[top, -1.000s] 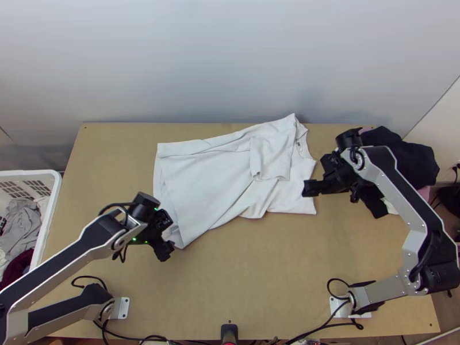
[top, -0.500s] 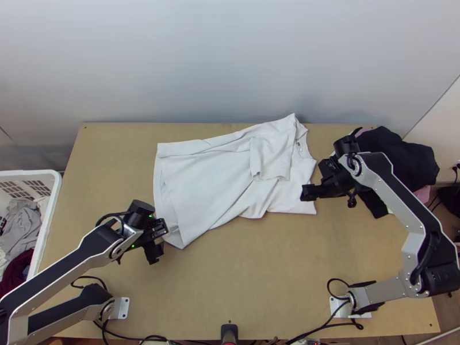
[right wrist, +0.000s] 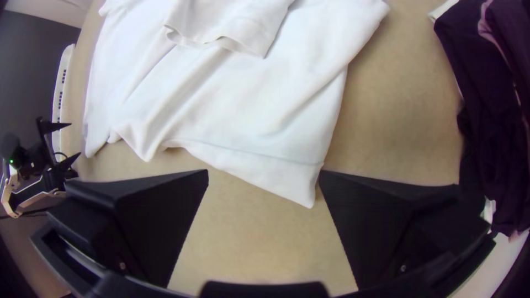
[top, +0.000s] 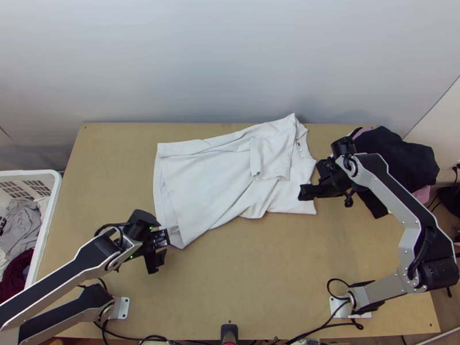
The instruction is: Fold the t-shirt
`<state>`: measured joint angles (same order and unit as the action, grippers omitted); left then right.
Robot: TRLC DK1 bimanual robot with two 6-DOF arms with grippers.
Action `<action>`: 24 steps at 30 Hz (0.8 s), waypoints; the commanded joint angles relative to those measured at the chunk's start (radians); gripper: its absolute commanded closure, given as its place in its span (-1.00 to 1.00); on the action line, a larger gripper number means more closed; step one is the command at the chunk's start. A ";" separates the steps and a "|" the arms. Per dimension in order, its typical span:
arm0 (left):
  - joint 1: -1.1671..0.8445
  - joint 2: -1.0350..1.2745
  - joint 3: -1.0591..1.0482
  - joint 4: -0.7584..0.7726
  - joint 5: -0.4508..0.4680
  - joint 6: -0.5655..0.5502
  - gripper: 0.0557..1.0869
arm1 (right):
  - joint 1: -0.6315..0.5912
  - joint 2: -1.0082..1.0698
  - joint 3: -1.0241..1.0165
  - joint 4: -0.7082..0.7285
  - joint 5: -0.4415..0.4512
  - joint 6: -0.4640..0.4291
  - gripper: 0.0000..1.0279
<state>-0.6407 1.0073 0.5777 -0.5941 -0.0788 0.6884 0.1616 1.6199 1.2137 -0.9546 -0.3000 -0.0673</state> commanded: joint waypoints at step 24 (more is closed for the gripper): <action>0.029 0.100 -0.075 0.205 -0.016 0.076 -0.73 | -0.036 0.094 -0.043 0.119 0.001 -0.002 -0.81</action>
<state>-0.6422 1.0851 0.5053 -0.4274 -0.0948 0.7429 0.1413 1.6737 1.1927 -0.8761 -0.3008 -0.0612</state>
